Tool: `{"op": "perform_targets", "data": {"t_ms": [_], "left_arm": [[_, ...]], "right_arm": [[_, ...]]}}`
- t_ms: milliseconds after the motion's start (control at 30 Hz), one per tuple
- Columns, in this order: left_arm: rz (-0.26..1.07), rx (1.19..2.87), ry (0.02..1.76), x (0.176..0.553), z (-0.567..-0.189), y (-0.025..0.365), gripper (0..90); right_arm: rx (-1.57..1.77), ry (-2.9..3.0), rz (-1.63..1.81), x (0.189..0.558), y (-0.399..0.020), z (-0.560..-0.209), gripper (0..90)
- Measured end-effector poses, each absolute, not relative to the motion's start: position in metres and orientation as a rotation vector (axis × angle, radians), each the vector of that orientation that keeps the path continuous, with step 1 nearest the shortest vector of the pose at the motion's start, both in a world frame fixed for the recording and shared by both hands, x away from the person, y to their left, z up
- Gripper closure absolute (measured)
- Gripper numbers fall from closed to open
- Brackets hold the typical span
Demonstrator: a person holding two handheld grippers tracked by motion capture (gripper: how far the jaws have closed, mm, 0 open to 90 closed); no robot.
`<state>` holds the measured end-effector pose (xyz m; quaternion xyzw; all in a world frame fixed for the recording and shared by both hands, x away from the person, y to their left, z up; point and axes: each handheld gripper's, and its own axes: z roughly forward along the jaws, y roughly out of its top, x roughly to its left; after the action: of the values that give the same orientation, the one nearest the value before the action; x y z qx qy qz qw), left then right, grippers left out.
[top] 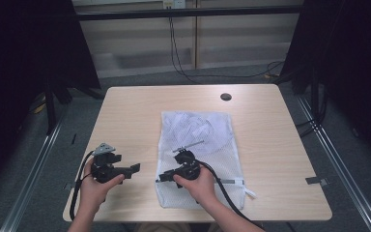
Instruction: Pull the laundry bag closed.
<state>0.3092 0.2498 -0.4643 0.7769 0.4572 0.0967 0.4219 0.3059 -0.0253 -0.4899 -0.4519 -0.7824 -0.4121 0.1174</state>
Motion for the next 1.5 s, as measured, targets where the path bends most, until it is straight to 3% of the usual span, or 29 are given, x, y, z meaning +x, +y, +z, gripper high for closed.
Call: {"op": "perform_targets", "data": {"t_ms": [1500], "left_arm": [[0.222,1.956,1.149,0.308,-0.465,0.251,8.1]], "right_arm": [[-1.337,-2.281,-1.139,0.311,-0.01,-0.495,86.4]]}}
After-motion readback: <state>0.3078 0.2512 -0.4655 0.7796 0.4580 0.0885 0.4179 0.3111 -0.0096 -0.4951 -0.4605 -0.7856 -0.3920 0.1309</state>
